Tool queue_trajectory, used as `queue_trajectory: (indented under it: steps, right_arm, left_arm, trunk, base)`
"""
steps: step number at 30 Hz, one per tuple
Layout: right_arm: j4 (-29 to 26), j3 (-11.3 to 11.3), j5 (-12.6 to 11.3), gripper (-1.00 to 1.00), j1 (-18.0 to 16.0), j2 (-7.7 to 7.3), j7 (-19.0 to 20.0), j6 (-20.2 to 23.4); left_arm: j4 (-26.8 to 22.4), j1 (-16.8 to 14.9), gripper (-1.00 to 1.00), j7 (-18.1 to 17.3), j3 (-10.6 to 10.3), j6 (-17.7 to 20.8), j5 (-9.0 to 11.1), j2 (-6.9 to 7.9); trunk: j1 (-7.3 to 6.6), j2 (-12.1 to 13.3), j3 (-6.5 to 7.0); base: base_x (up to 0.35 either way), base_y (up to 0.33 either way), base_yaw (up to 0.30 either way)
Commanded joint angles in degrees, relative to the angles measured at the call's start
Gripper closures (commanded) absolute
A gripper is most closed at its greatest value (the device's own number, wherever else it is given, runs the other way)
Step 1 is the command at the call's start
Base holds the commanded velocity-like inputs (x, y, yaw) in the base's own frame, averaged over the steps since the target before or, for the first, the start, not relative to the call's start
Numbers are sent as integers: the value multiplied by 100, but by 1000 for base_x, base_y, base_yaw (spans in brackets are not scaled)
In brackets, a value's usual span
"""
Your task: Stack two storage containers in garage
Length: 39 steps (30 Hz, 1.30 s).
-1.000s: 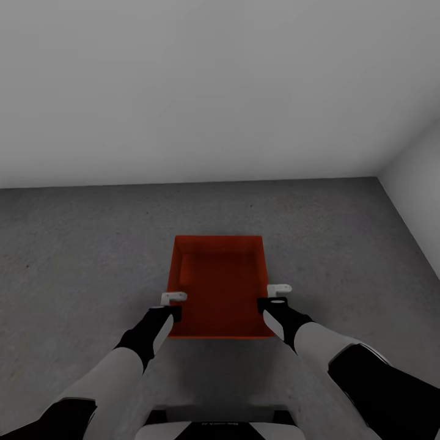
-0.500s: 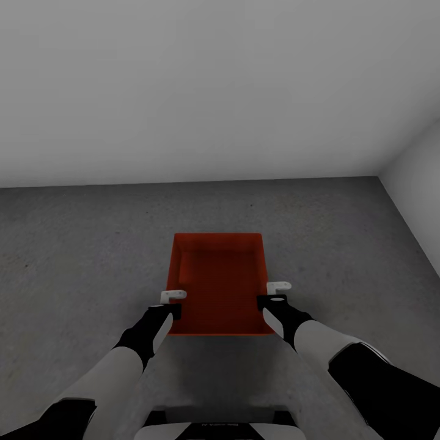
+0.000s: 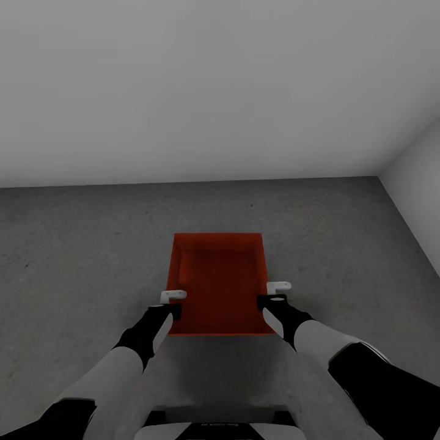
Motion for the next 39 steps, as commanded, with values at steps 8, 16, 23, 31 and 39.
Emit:
queue_trajectory:
  steps: [8, 16, 23, 31, 39]
  right_arm:
    - [54, 361, -176, -100, 54, -5, -34, 52]
    - [54, 361, -176, -100, 54, -4, -28, 53]
    - [54, 361, -176, -100, 54, -4, -30, 50]
    - [54, 361, -176, -100, 54, -4, -36, 47]
    - [54, 361, -176, -100, 54, -4, -43, 46]
  left_arm:
    - [2, -4, -100, -71, -4, 48, 201, -65]
    - [-24, -4, -100, -75, 8, 34, 187, -55]
    - [-55, -4, -100, -80, 9, 27, 187, -54]
    - [-66, -4, -100, -81, 8, 11, 190, -54]
    - [-68, -4, -100, -77, 9, 11, 193, -60]
  trunk:
    - [1, -1, -3]
    - [1, -1, -3]
    - [1, -1, -3]
    - [1, -1, -3]
    - [1, -1, -3]
  base:
    - [0, 0, 0]
    - [0, 0, 0]
    - [0, 0, 0]
    - [0, 0, 0]
    - [0, 0, 0]
